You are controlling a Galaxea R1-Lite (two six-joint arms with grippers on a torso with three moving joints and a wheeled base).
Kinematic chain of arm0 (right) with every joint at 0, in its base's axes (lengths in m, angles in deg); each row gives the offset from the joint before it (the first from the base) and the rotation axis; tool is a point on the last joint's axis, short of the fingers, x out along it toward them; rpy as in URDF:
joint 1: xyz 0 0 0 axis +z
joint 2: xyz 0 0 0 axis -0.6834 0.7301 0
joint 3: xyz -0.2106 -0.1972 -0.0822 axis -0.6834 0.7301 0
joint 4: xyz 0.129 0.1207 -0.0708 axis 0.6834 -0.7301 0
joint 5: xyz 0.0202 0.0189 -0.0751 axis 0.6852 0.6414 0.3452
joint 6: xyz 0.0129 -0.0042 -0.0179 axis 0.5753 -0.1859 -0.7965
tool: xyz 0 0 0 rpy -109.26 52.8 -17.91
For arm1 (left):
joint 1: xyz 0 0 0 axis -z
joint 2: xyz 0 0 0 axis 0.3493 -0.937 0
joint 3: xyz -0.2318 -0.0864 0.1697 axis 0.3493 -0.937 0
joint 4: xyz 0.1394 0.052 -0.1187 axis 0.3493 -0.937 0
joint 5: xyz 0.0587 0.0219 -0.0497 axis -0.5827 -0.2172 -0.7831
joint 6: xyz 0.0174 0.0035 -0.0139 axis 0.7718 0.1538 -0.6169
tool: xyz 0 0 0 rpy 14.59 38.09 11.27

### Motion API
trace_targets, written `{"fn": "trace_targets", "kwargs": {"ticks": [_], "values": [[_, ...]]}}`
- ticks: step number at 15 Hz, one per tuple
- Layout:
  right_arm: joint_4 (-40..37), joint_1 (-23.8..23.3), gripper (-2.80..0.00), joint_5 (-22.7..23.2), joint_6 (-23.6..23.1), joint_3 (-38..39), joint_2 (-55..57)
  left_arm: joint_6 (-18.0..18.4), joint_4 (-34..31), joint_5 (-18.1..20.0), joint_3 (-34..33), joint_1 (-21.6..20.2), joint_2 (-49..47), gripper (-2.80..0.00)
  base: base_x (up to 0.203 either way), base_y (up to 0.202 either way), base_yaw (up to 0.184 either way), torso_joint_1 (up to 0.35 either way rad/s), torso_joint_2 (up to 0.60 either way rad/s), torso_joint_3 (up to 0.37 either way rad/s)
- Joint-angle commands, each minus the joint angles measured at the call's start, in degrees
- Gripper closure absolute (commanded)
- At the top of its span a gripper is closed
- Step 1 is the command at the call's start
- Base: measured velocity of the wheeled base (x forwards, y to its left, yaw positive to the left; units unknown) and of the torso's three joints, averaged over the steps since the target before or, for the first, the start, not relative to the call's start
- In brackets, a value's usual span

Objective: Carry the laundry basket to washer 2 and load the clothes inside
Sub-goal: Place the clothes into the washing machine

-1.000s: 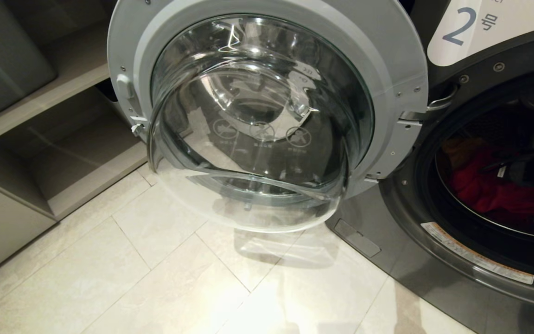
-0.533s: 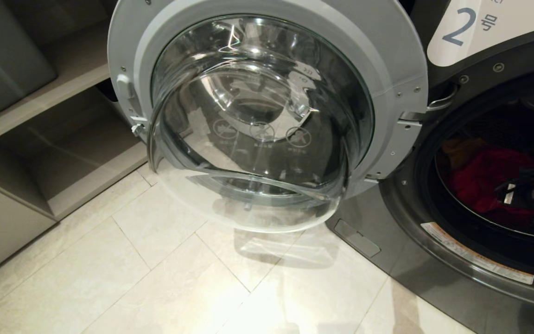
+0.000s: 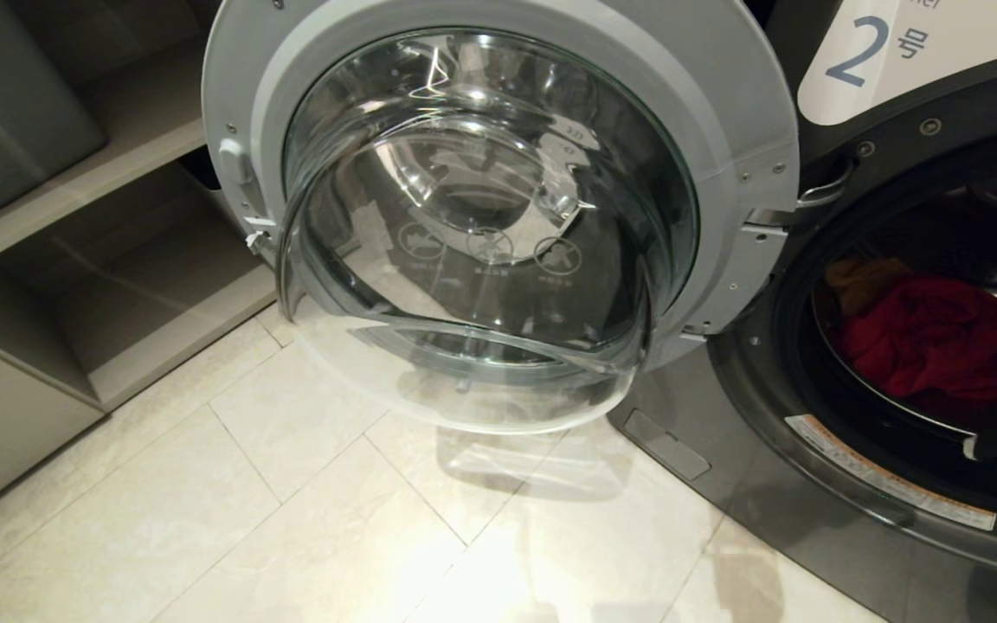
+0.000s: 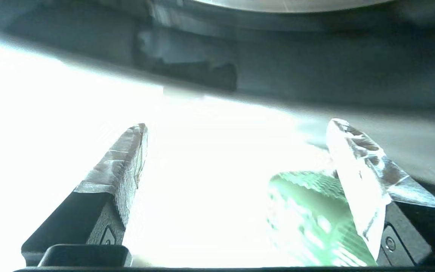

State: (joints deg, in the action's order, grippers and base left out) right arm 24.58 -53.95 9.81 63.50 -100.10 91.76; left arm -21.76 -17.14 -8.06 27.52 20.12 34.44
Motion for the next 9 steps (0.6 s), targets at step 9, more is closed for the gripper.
{"fn": "trace_targets", "kwargs": {"ticks": [9], "values": [[-6.7,-3.7,-2.8,5.23,-11.7,20.25,-29.42,-0.02,0.05,-0.03,-2.29,-0.08,0.0,0.0,0.0,0.0,0.0,0.0,0.0,0.0]]}}
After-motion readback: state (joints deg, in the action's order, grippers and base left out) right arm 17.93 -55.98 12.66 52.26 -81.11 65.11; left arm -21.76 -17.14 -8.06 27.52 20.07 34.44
